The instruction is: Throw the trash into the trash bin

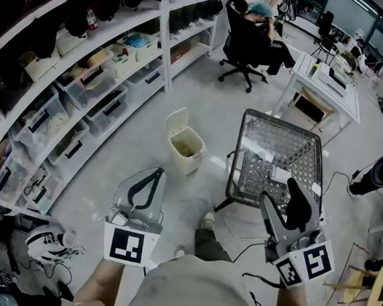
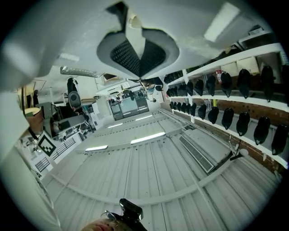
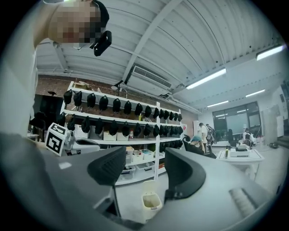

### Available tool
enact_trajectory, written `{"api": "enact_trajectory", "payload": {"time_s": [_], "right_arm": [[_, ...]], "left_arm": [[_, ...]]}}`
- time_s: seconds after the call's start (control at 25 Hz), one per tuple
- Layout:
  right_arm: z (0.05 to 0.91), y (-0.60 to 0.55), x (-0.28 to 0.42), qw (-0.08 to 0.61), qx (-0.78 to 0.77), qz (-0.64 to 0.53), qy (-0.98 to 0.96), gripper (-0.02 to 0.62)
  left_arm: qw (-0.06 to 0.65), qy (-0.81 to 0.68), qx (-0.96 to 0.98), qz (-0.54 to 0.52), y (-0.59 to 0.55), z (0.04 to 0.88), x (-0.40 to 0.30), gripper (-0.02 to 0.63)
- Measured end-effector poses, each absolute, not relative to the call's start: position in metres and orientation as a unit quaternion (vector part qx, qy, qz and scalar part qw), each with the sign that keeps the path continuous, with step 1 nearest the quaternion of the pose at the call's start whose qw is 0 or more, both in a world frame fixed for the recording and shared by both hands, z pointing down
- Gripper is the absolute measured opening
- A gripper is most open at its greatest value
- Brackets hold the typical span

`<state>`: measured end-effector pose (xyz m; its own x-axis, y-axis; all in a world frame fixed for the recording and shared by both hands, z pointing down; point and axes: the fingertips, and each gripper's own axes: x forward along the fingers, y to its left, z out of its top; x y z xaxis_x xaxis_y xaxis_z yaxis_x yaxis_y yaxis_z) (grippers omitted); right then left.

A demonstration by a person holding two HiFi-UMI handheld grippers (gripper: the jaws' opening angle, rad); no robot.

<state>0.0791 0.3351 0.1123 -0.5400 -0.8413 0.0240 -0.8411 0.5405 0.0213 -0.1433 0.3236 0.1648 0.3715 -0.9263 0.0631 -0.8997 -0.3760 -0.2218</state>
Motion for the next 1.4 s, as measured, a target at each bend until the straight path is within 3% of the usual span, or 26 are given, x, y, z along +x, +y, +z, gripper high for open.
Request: {"api": "enact_trajectory", "payload": {"time_s": [0.84,1.4], "right_arm": [[0.225,0.074,0.163,0.081,0.512,0.084,-0.851,0.281],[0.363,-0.047,0.250,0.153,0.533,0.201,-0.808,0.256]], "left_arm": [[0.032,0.518,-0.839,-0.161,0.071,0.231,-0.076,0.002],[-0.019,0.454,-0.863,-0.222,-0.066,0.306,0.011,0.002]]}}
